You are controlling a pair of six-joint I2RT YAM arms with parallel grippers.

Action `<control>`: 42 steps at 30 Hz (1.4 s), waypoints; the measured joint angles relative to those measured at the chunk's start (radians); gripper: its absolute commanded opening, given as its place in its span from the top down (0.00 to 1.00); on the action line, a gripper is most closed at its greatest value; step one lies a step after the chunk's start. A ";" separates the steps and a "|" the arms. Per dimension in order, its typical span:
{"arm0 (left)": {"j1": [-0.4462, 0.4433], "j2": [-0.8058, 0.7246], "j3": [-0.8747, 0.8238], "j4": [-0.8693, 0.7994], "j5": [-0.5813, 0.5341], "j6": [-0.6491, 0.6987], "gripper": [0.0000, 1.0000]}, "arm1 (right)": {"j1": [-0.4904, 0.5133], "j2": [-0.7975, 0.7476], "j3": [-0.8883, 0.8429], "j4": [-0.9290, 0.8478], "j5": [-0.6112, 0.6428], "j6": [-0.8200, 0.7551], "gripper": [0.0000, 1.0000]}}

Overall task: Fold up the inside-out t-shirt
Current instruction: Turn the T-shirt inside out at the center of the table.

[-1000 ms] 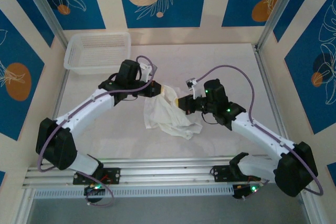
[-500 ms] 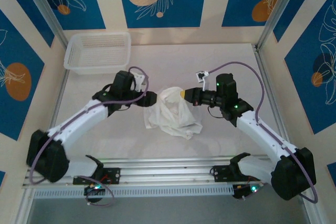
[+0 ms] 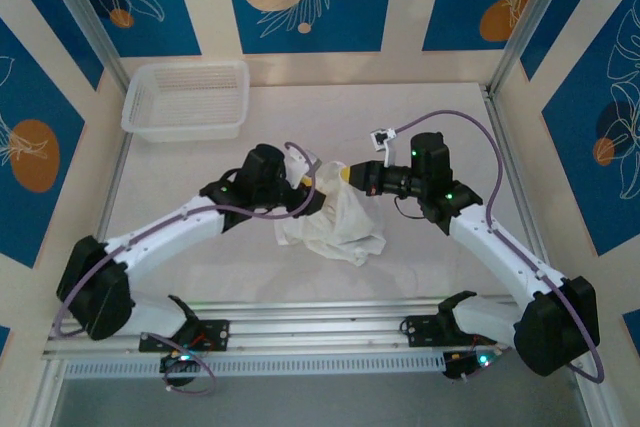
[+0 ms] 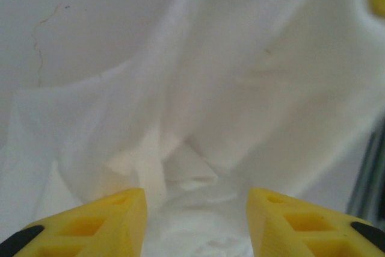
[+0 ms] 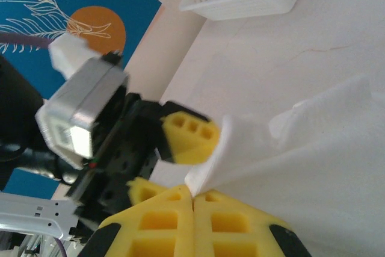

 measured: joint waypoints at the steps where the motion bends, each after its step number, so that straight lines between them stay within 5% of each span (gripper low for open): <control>1: 0.000 0.024 0.013 0.011 -0.008 0.000 0.47 | 0.002 0.000 0.004 -0.008 0.000 0.000 1.00; 4: 0.000 0.095 0.066 0.034 -0.055 -0.003 0.58 | 0.009 0.000 0.019 -0.023 0.000 0.000 1.00; 6: 0.001 0.137 0.105 0.039 -0.098 -0.016 0.94 | 0.009 0.000 0.025 -0.028 0.001 0.000 1.00; 7: 0.003 0.146 0.114 0.040 -0.104 -0.017 1.00 | 0.007 -0.001 0.026 -0.032 0.002 0.000 1.00; 10: 0.027 0.146 0.123 0.045 -0.016 -0.055 1.00 | -0.032 -0.003 0.025 -0.057 0.022 0.014 1.00; 15: 0.106 0.143 0.177 0.096 0.349 -0.274 1.00 | -0.216 0.024 -0.010 -0.098 0.088 0.021 1.00; 19: 0.115 0.108 0.220 0.120 0.500 -0.402 1.00 | -0.209 0.169 -0.007 -0.150 0.116 -0.029 0.91; 23: 0.116 0.081 0.277 0.040 0.536 -0.428 1.00 | -0.148 0.170 -0.013 -0.239 0.216 -0.035 0.75; 31: 0.125 0.104 0.296 -0.144 0.477 -0.370 1.00 | 0.042 -0.312 -0.129 -0.234 0.401 -0.064 0.51; 34: 0.116 0.128 0.303 -0.251 0.393 -0.279 0.90 | 0.116 -0.283 -0.110 -0.279 0.452 -0.085 0.49; 37: 0.111 0.145 0.284 -0.292 0.373 -0.214 0.59 | 0.223 -0.165 -0.070 -0.365 0.528 -0.104 0.49; 42: 0.051 0.147 0.203 -0.317 0.366 -0.111 0.34 | 0.281 0.008 -0.050 -0.490 0.639 -0.093 0.48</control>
